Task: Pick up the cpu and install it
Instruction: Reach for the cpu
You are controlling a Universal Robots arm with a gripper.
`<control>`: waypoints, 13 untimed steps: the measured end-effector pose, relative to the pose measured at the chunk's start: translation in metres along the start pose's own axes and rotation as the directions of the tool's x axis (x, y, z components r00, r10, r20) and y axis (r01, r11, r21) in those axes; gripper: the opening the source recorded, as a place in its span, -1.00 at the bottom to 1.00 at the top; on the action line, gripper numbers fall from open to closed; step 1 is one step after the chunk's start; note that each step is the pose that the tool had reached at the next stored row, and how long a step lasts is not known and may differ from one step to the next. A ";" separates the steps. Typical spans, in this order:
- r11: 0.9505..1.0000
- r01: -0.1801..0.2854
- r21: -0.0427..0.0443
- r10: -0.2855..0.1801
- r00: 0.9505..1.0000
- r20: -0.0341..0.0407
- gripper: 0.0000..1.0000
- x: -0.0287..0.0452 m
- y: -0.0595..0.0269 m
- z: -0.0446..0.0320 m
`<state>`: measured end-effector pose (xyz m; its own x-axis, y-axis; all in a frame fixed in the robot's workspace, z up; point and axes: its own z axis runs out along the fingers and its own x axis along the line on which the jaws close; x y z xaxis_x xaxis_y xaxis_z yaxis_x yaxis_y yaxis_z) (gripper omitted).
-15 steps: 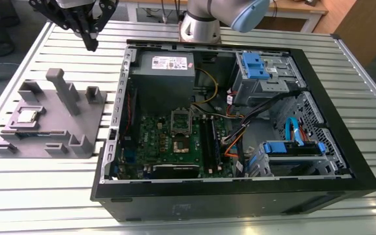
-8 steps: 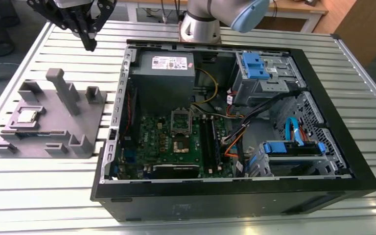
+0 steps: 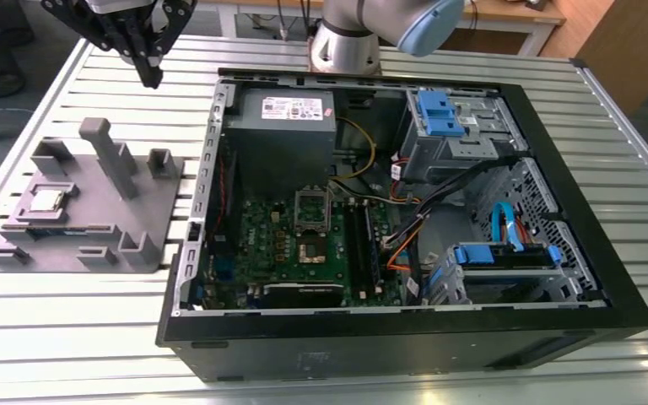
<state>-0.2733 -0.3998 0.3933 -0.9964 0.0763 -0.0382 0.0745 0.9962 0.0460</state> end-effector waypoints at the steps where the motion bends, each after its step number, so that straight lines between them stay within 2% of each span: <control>1: 1.000 0.000 0.000 0.000 1.000 0.000 -0.79 0.0007 -0.0001 -0.0001; 13: 1.000 0.000 0.000 0.000 1.000 0.000 -0.79 0.0079 -0.0006 -0.0003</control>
<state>-0.2812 -0.3998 0.3933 -0.9964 0.0762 -0.0382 0.0745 0.9962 0.0460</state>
